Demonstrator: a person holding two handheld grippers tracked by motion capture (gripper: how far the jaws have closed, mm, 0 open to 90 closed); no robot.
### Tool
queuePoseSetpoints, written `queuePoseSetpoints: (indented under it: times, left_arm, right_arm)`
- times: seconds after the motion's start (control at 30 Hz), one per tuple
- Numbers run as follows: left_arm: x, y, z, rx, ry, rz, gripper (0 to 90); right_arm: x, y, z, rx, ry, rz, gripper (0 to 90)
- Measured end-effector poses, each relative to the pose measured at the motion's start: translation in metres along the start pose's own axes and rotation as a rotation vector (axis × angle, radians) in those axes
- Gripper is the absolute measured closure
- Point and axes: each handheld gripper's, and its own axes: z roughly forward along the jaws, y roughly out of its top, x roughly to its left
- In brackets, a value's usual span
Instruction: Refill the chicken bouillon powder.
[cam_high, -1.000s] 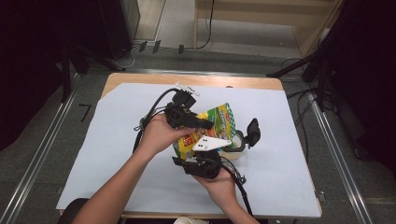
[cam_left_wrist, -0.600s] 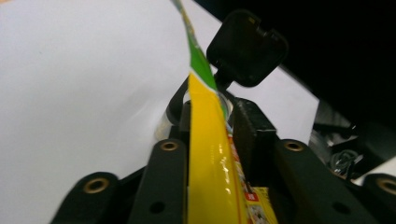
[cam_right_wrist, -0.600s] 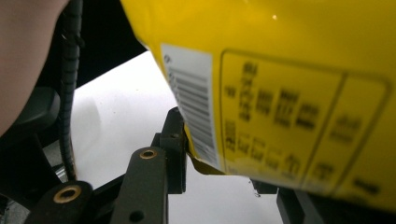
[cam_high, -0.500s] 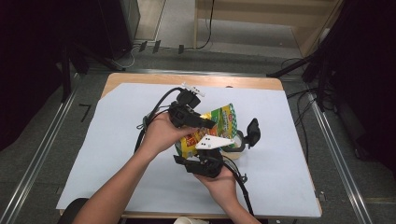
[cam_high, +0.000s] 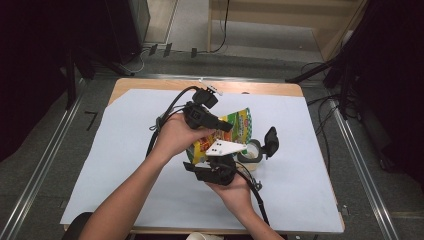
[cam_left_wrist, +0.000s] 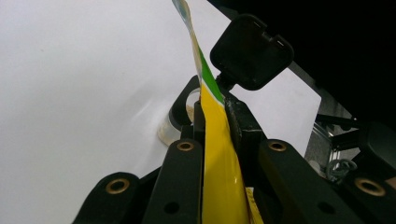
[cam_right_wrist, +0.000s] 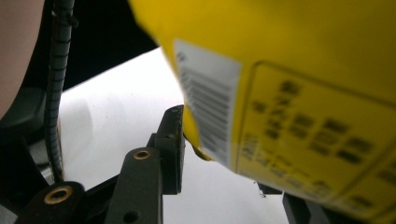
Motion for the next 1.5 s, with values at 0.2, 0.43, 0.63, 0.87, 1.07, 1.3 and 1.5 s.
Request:
queuePoseSetpoints:
  times: [0.2, 0.43, 0.63, 0.87, 1.07, 1.3, 1.5]
  left_arm:
    - [0.0, -0.003, 0.002, -0.013, -0.016, 0.002, 84.5]
    - [-0.001, -0.007, 0.001, -0.035, -0.023, 0.005, 81.2]
    - [0.0, -0.008, -0.001, -0.056, -0.036, 0.004, 72.0]
    - [-0.003, -0.01, -0.002, -0.065, 0.004, 0.04, 69.9]
    - [-0.004, -0.011, -0.006, -0.076, 0.008, 0.056, 72.7]
    - [-0.006, -0.011, -0.005, -0.072, 0.045, 0.084, 75.2]
    - [-0.008, -0.009, -0.002, -0.055, 0.038, 0.073, 78.7]
  right_arm:
    - [0.002, -0.002, 0.002, 0.014, -0.022, -0.025, 64.3]
    - [0.004, -0.003, 0.0, 0.008, -0.018, -0.017, 65.3]
    - [0.004, -0.001, -0.001, 0.002, -0.006, 0.002, 66.0]
    - [0.004, -0.001, -0.002, -0.011, -0.002, 0.015, 66.2]
    - [0.005, 0.001, -0.006, -0.014, -0.011, -0.013, 66.3]
    - [0.007, 0.001, -0.005, -0.007, -0.003, 0.0, 66.2]
    - [0.006, 0.001, -0.006, -0.004, 0.0, 0.002, 66.2]
